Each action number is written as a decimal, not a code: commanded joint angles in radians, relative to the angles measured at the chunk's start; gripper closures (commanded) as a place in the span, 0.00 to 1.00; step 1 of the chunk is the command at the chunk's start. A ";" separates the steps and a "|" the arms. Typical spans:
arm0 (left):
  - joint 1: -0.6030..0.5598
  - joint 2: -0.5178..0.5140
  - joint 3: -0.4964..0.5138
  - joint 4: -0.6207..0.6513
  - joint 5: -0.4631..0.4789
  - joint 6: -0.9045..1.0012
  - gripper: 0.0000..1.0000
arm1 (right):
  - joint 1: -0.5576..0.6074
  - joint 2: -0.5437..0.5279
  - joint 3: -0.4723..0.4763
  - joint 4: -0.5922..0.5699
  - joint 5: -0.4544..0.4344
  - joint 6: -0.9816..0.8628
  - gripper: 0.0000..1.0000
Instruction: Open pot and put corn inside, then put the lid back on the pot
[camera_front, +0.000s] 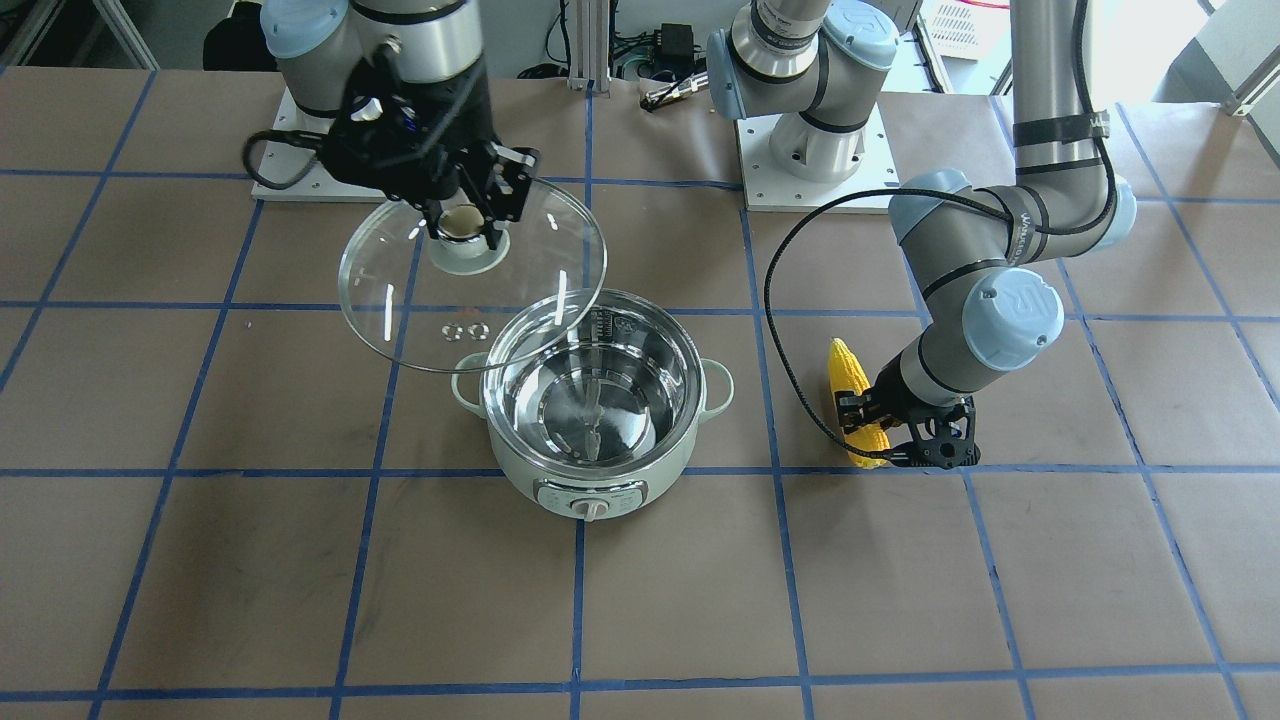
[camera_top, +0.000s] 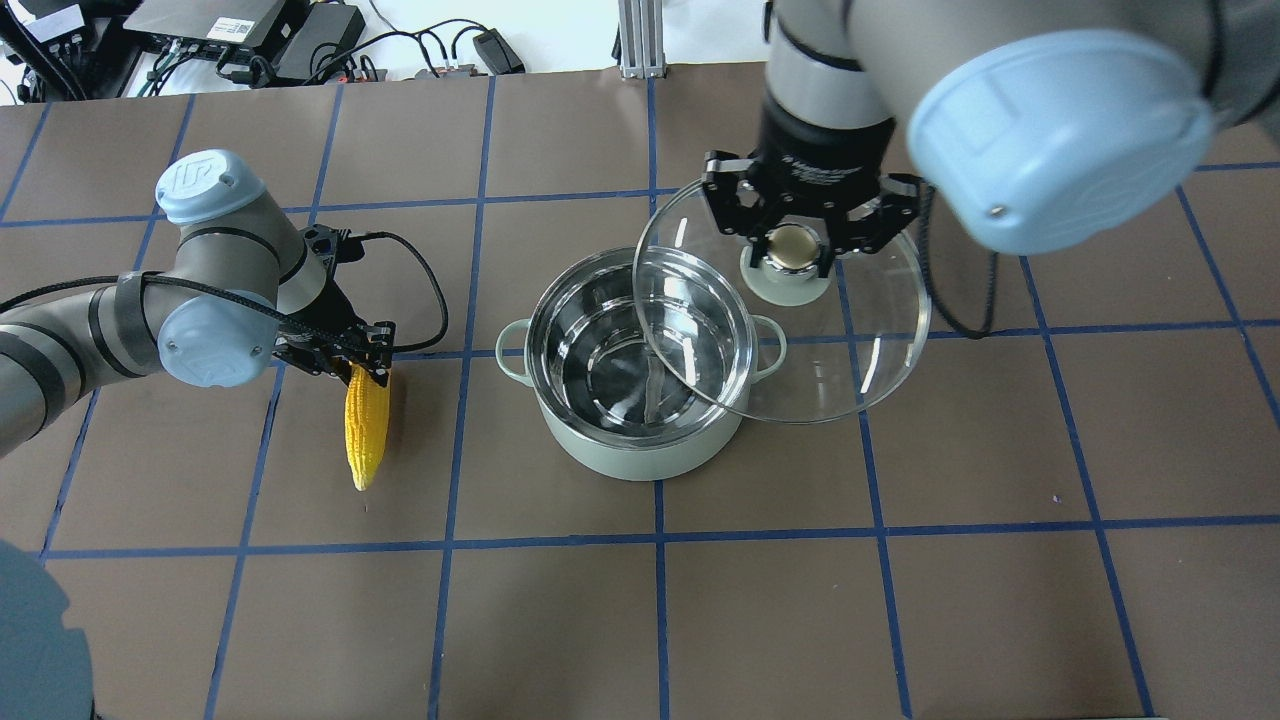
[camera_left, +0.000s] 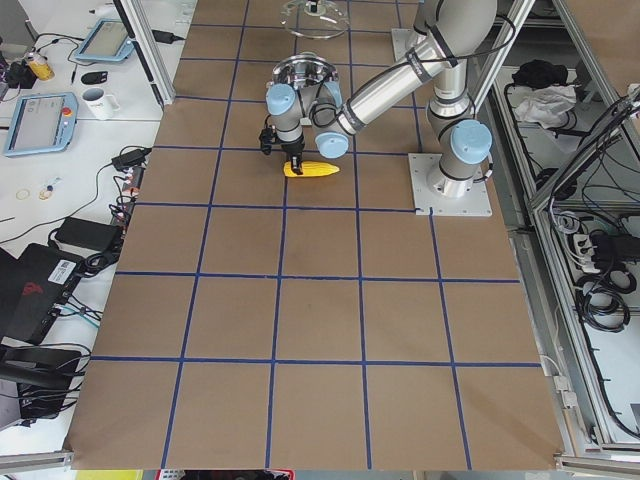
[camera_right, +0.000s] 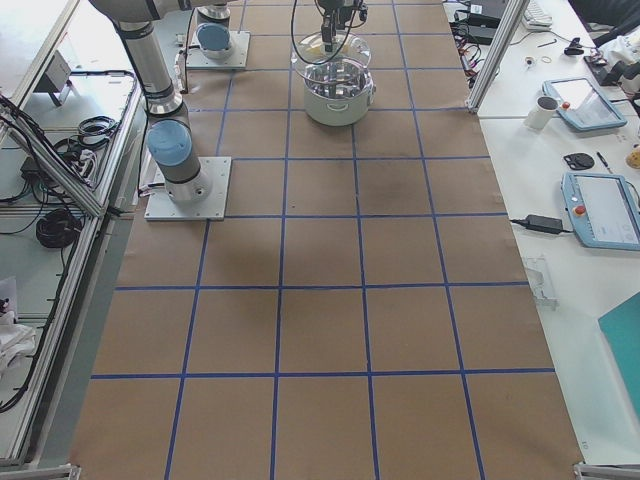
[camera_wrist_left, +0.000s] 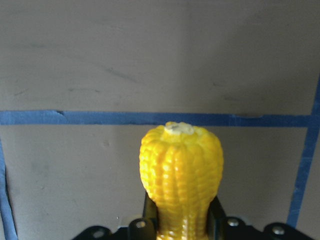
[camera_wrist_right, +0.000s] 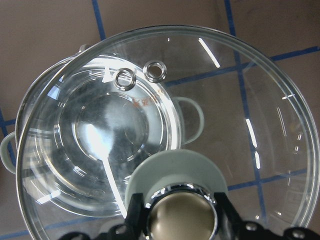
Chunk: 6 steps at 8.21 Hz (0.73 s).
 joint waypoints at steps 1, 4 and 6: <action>-0.002 0.146 0.053 -0.226 0.006 0.000 1.00 | -0.241 -0.121 -0.001 0.160 0.002 -0.334 0.59; -0.046 0.210 0.319 -0.579 -0.081 -0.098 1.00 | -0.269 -0.119 0.006 0.169 -0.058 -0.454 0.59; -0.208 0.187 0.438 -0.615 -0.079 -0.120 1.00 | -0.268 -0.119 0.008 0.171 -0.073 -0.454 0.59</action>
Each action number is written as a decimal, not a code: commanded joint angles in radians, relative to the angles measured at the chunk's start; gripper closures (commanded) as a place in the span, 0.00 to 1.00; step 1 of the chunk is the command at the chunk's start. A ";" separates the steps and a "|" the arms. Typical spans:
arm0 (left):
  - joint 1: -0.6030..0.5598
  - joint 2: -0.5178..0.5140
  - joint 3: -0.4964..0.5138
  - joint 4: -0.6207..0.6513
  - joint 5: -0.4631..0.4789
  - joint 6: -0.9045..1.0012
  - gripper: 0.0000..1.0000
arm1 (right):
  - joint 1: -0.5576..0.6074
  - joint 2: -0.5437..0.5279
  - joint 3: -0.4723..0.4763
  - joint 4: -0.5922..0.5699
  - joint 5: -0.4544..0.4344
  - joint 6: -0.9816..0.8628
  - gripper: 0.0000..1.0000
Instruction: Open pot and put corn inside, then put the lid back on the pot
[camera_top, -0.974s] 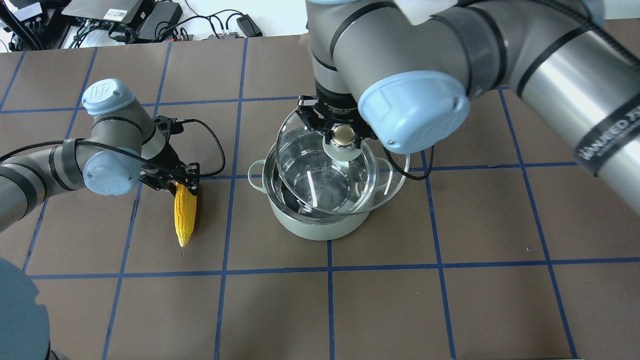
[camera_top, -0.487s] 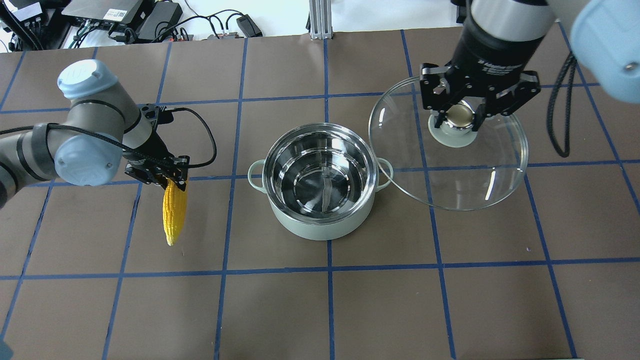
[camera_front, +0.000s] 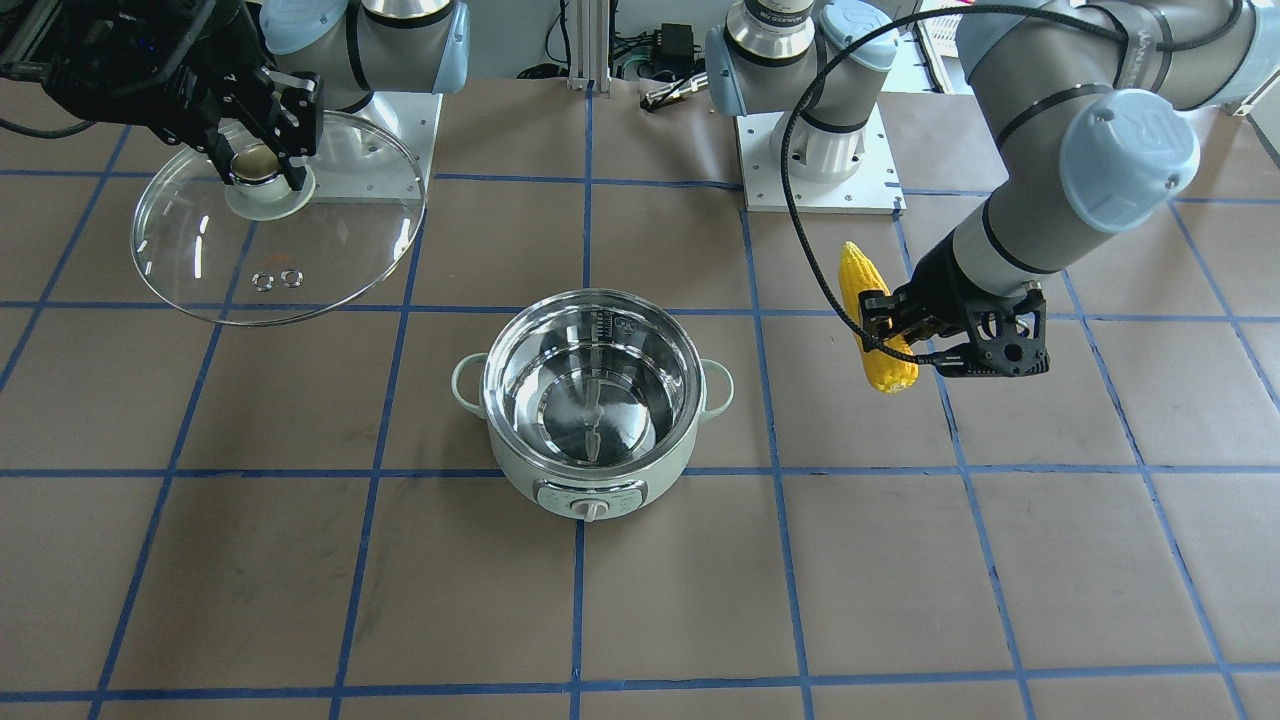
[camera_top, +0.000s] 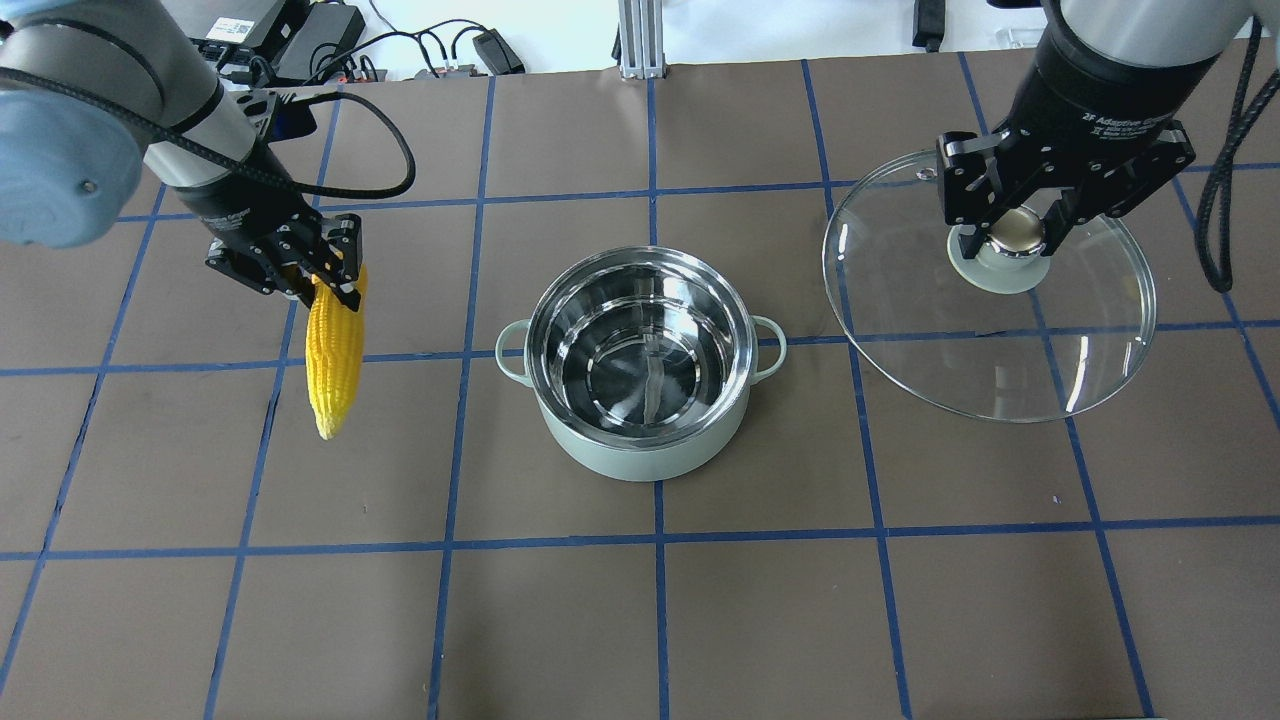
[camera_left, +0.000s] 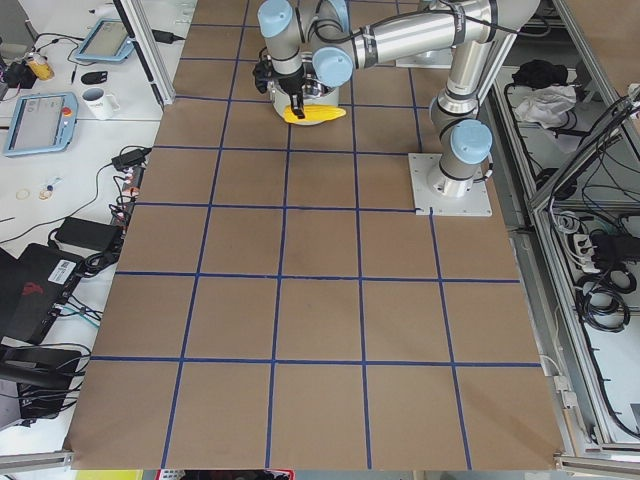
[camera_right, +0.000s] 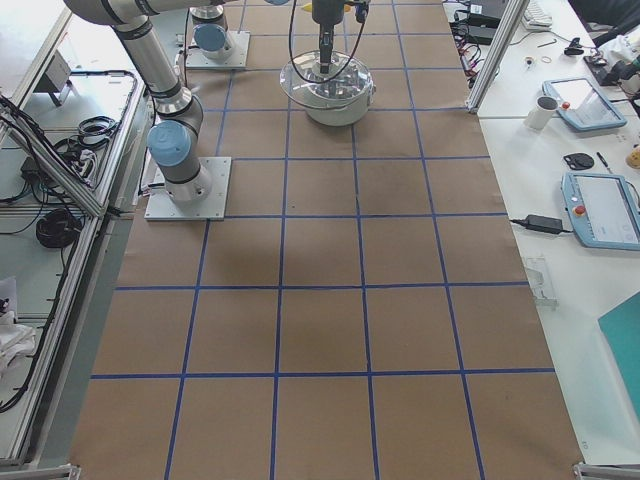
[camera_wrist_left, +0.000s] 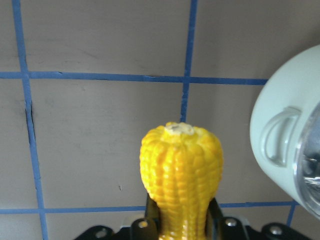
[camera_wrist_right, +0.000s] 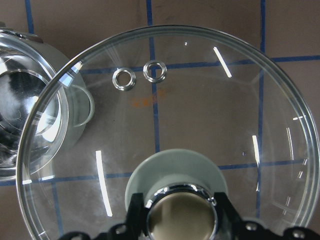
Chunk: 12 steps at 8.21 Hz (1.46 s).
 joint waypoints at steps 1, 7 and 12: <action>-0.166 -0.057 0.166 -0.062 -0.005 -0.107 1.00 | 0.001 -0.001 0.003 0.003 -0.015 -0.009 0.59; -0.408 -0.246 0.323 -0.023 -0.013 -0.270 1.00 | 0.004 0.003 0.006 0.005 -0.018 -0.007 0.59; -0.485 -0.311 0.271 0.090 -0.006 -0.322 1.00 | 0.005 0.005 0.007 0.007 -0.015 -0.004 0.59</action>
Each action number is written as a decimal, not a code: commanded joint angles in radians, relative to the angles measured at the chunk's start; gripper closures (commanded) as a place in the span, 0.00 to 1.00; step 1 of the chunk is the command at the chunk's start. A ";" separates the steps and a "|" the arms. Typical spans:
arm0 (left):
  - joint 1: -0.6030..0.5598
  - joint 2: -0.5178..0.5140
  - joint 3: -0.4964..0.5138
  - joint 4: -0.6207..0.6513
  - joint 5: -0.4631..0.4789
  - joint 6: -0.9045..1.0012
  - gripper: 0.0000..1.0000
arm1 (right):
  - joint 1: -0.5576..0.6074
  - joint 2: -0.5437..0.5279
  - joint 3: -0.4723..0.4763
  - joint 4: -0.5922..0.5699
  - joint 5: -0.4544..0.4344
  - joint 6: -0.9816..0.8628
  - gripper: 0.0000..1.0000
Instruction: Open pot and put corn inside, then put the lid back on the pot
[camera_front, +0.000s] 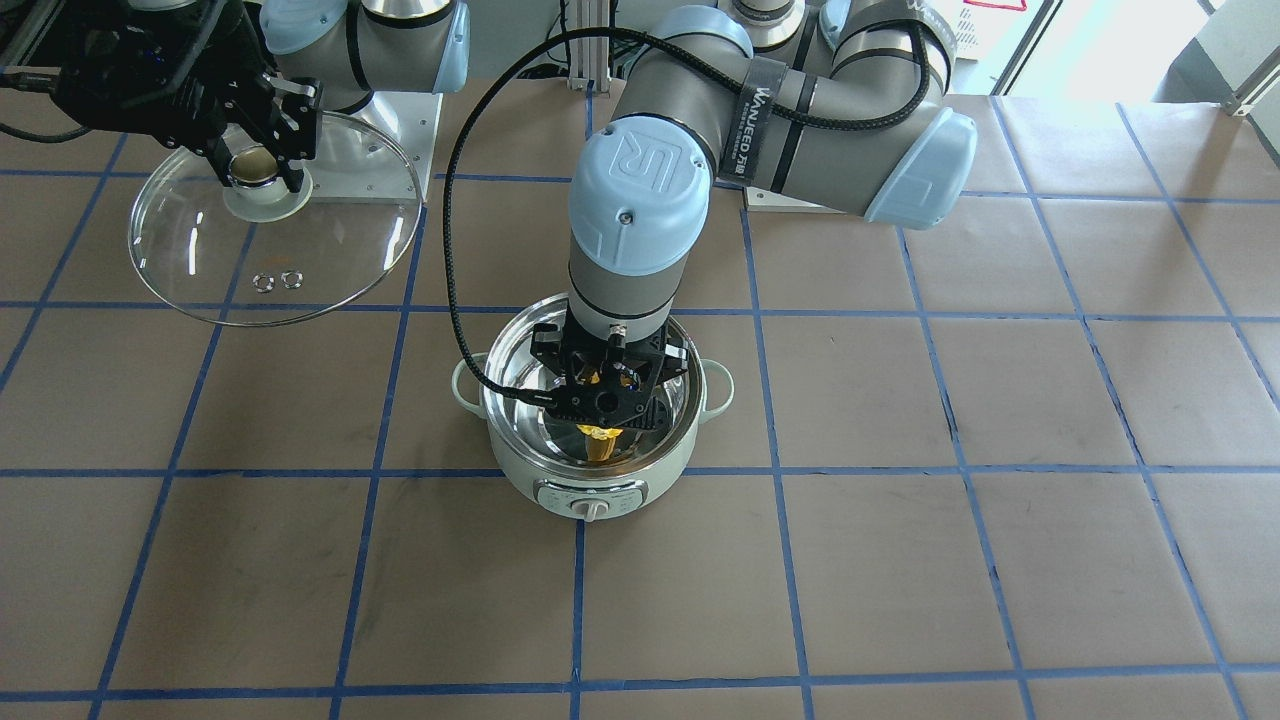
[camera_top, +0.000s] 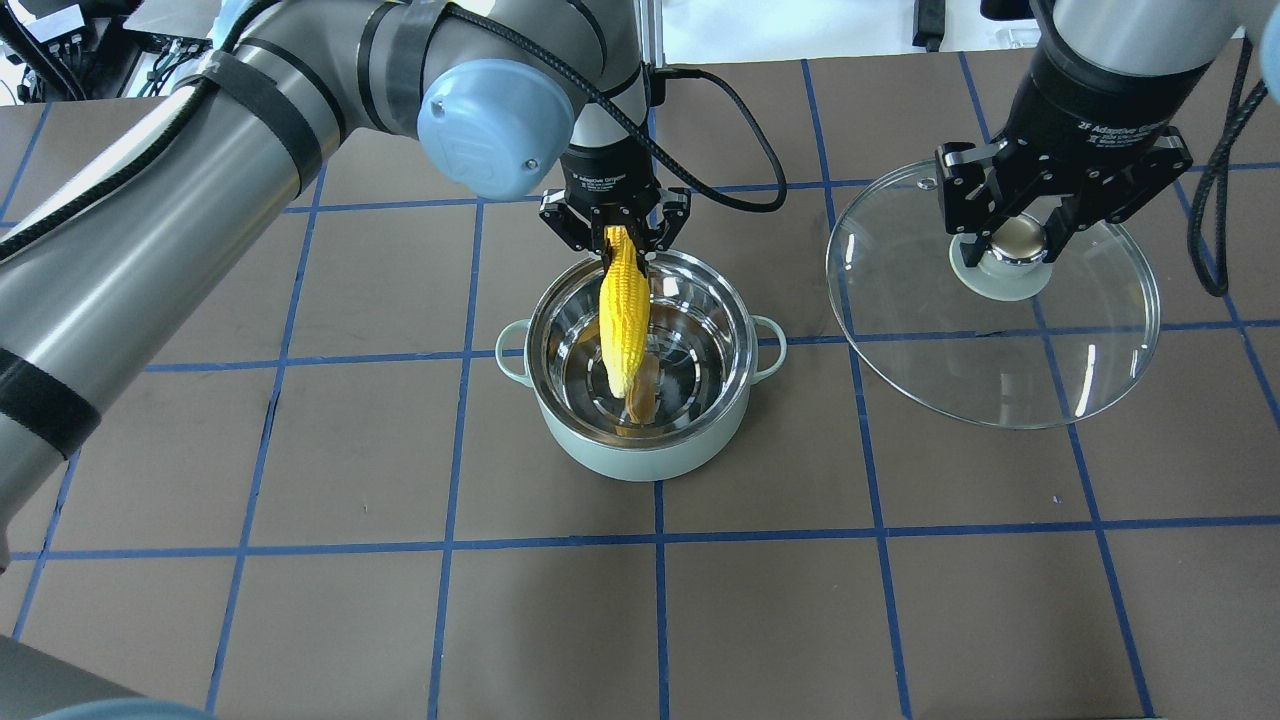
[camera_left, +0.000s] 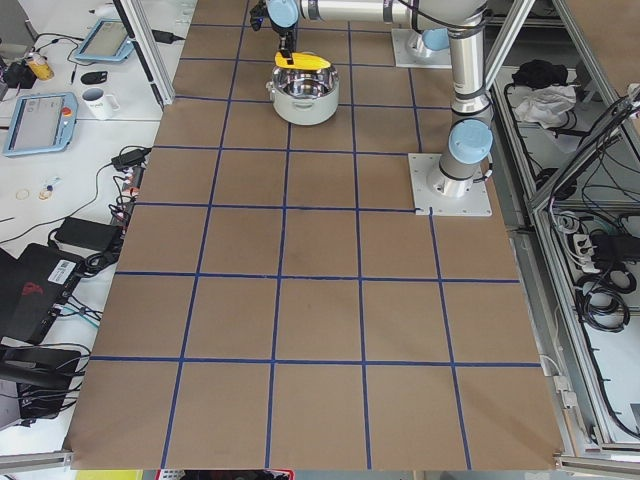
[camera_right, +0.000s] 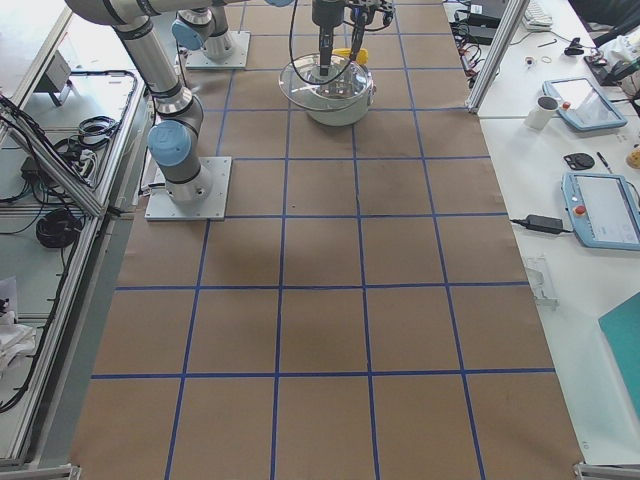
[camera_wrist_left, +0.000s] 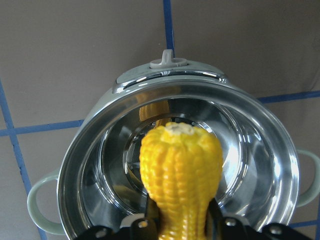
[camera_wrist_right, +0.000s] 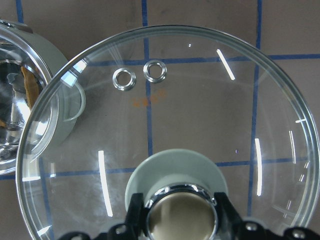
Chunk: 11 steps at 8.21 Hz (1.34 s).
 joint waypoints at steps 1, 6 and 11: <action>-0.015 0.023 -0.091 0.033 0.002 0.016 1.00 | 0.000 0.000 0.002 -0.001 0.006 0.001 0.59; -0.004 -0.027 -0.141 0.033 0.002 0.019 1.00 | 0.002 0.002 0.002 0.001 0.011 0.001 0.59; -0.002 -0.052 -0.055 -0.016 0.002 0.021 1.00 | 0.002 0.002 0.002 0.001 0.008 -0.002 0.59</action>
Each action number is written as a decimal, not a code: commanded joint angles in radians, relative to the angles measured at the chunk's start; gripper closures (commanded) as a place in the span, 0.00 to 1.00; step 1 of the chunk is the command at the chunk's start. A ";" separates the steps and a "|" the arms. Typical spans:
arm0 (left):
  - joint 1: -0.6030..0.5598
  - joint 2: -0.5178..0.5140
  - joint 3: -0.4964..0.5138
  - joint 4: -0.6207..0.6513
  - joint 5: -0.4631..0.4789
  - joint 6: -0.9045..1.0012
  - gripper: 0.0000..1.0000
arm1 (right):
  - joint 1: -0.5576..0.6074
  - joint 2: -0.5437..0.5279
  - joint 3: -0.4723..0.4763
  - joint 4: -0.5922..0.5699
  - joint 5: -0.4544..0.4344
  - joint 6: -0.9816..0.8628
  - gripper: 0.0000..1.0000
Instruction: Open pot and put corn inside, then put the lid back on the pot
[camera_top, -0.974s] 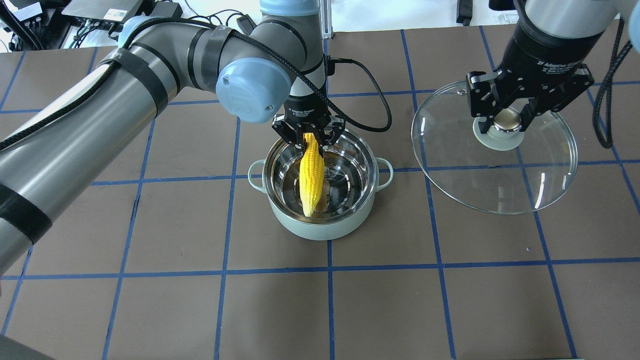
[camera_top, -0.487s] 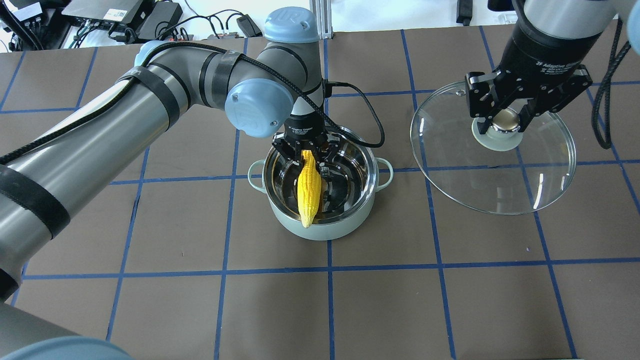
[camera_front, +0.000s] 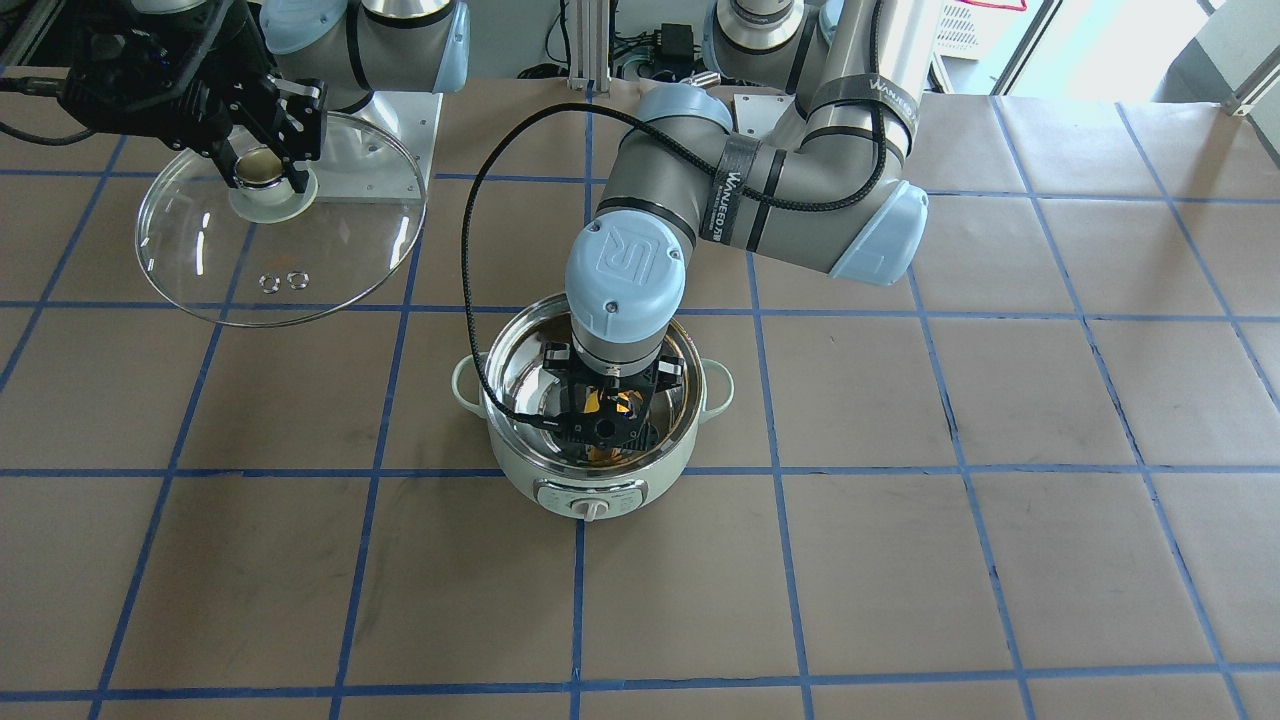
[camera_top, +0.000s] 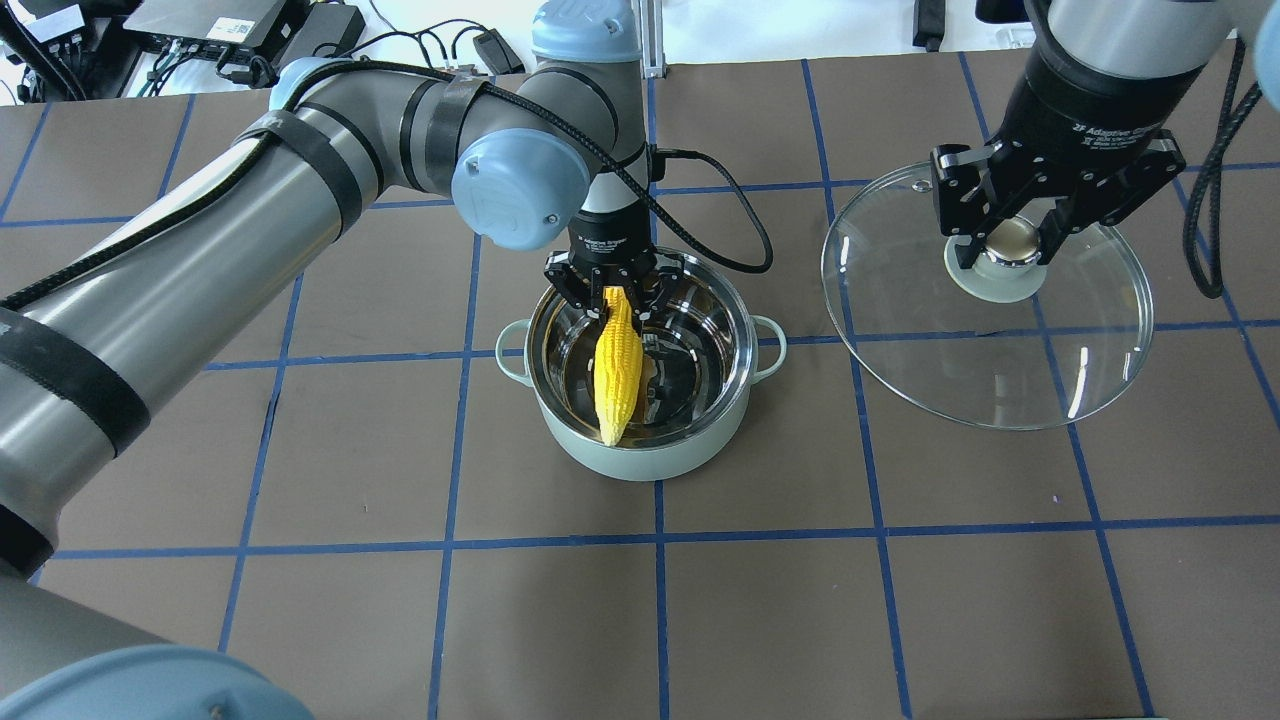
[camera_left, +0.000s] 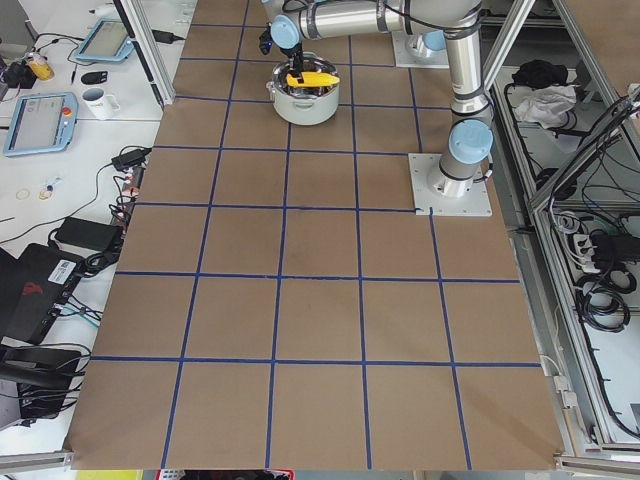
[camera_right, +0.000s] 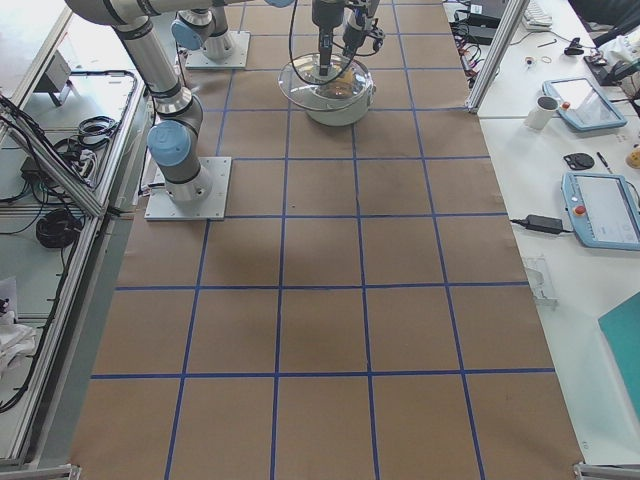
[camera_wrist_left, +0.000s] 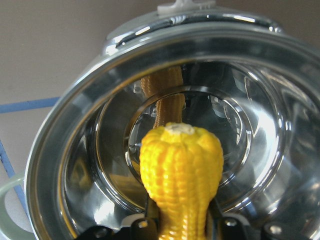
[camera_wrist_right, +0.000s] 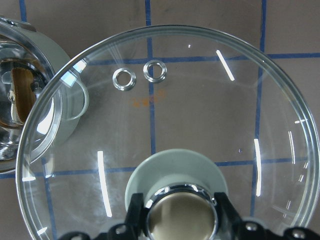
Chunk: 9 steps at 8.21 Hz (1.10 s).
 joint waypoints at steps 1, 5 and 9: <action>0.001 -0.033 0.080 -0.056 -0.001 -0.001 1.00 | 0.000 0.000 0.000 0.000 -0.001 -0.002 0.59; 0.001 -0.041 0.095 -0.047 -0.009 -0.012 1.00 | 0.000 0.000 0.000 -0.002 -0.001 -0.002 0.59; 0.001 -0.047 0.086 0.005 -0.012 -0.010 0.45 | 0.000 0.000 0.000 -0.002 0.004 -0.002 0.59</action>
